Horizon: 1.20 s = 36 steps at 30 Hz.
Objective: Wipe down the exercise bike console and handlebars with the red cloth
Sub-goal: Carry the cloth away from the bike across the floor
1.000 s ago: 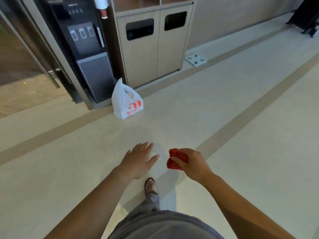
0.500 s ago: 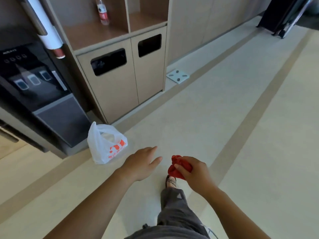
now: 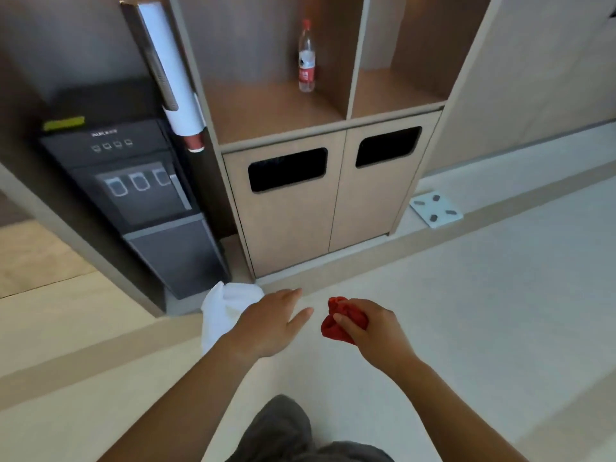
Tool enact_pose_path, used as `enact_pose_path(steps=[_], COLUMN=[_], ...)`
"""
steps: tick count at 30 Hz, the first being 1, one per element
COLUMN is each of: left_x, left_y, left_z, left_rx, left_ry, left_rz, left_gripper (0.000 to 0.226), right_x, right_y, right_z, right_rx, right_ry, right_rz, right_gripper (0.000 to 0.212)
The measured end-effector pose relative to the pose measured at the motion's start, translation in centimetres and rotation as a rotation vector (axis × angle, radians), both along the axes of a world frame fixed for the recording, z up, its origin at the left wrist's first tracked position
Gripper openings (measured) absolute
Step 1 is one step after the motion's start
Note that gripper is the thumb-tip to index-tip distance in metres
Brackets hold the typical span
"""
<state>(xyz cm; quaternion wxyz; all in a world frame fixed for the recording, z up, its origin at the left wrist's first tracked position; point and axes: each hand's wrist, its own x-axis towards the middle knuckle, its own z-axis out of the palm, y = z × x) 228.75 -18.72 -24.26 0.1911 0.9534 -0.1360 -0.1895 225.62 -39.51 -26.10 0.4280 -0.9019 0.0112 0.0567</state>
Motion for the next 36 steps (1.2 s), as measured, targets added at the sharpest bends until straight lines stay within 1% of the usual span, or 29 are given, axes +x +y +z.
enact_pose_path(steps=[3,5,8,14,16,19,23,26,28,32,34,36], left_x=[5.4,9.7,17.2,30.4,34.5,38.9,43.1,46.0,47.7,50.5,51.8,53.0], left_y=[-0.2,-0.6,-1.3,-2.9,-2.9,-1.7,0.8,2.7,3.5,4.0,3.9,3.7], left_z=[-0.2,-0.4,-0.5,0.5,0.8,1.9,3.4,4.2,4.8,5.8,6.3,6.5], left_rx=[0.004,-0.019,-0.022,-0.023,-0.006,0.015,-0.041,-0.014,-0.022,0.008,0.036,0.065], left_ry=[-0.021,-0.027,-0.035,-0.070,-0.103,-0.109,-0.129,-0.169,-0.197,-0.205,-0.185,-0.170], left_rz=[0.060,0.062,0.034,-0.054,-0.068,-0.049,0.049,0.168,0.221,0.362,0.445,0.509], left_gripper=[0.059,0.059,0.060,0.055,0.053,0.056,0.055,0.052,0.050,0.053,0.054,0.052], right_x=[6.5,10.7,17.3,29.1,33.0,37.8,44.7,50.8,54.8,62.2,65.3,67.8], right_y=[0.5,0.4,-0.6,-2.6,-2.6,-1.6,0.7,2.9,4.2,6.7,7.7,8.6], right_z=[0.3,0.3,0.6,2.2,2.4,2.7,3.9,5.3,6.3,7.9,8.1,7.9], right_rx=[0.000,0.000,-0.008,-0.030,-0.016,-0.012,-0.015,-0.023,-0.044,-0.078,-0.059,-0.085], right_ry=[-0.007,-0.010,-0.022,-0.033,-0.050,-0.055,-0.079,-0.123,-0.149,-0.275,-0.297,-0.299], right_rz=[0.084,0.096,0.073,-0.015,-0.030,-0.012,0.099,0.193,0.267,0.433,0.481,0.546], right_gripper=[0.025,0.022,0.015,0.023,0.023,0.023,0.020,0.019,0.022,0.026,0.030,0.038])
